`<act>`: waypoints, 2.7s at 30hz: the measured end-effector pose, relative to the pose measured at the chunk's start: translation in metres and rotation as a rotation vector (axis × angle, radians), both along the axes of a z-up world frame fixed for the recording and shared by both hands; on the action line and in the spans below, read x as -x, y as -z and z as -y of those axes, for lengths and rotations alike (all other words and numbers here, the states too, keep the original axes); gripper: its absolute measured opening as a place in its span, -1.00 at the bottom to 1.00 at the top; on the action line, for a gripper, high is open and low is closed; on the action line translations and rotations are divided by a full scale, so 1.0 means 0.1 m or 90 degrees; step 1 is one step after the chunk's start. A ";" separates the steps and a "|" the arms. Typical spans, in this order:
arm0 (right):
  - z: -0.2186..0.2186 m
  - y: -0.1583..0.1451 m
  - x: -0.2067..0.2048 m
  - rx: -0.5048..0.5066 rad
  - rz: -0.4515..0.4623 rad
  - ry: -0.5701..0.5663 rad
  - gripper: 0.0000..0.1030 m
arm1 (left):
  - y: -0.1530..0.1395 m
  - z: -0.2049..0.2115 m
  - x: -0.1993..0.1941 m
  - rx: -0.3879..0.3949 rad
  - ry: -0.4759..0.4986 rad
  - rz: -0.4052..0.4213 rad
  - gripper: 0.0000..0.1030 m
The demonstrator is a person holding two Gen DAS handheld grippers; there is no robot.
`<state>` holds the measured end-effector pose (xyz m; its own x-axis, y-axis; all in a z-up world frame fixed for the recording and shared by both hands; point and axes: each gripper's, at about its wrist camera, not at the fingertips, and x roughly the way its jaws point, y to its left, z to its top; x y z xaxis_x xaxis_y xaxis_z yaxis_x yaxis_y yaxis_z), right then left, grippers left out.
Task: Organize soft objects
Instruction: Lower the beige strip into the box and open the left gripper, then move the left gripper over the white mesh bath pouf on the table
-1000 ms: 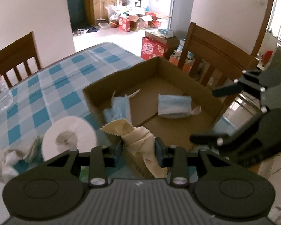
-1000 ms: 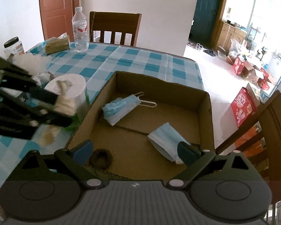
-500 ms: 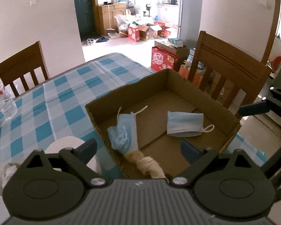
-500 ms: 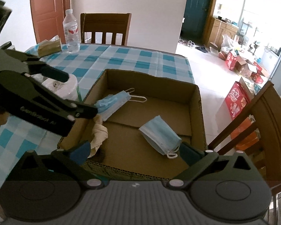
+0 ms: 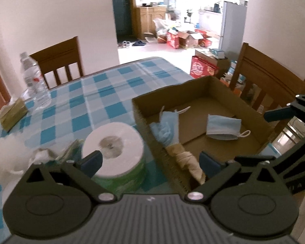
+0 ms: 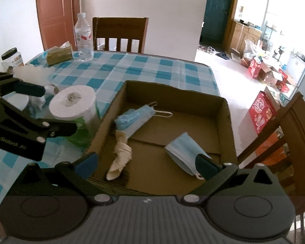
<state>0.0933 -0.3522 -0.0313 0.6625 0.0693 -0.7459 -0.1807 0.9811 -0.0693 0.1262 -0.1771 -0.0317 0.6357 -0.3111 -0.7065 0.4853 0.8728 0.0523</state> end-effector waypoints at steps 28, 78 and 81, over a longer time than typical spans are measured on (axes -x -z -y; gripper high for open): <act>-1.35 0.05 0.00 -0.007 -0.032 -0.032 1.00 | 0.06 -1.39 0.35 -0.018 -0.025 -0.063 0.97; -2.59 0.28 -1.05 0.000 -0.042 -0.178 1.00 | 0.13 -2.72 -1.42 -0.039 -0.198 -0.056 0.98; -2.60 0.30 -1.10 -0.002 -0.042 -0.185 1.00 | 0.23 -2.72 -1.57 -0.027 -0.201 -0.089 0.98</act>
<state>0.2038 -0.0919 -0.0613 0.5646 0.2512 -0.7862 -0.4575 0.8881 -0.0448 0.2833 0.0945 -0.0551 0.5923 -0.0828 -0.8015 0.1964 0.9795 0.0440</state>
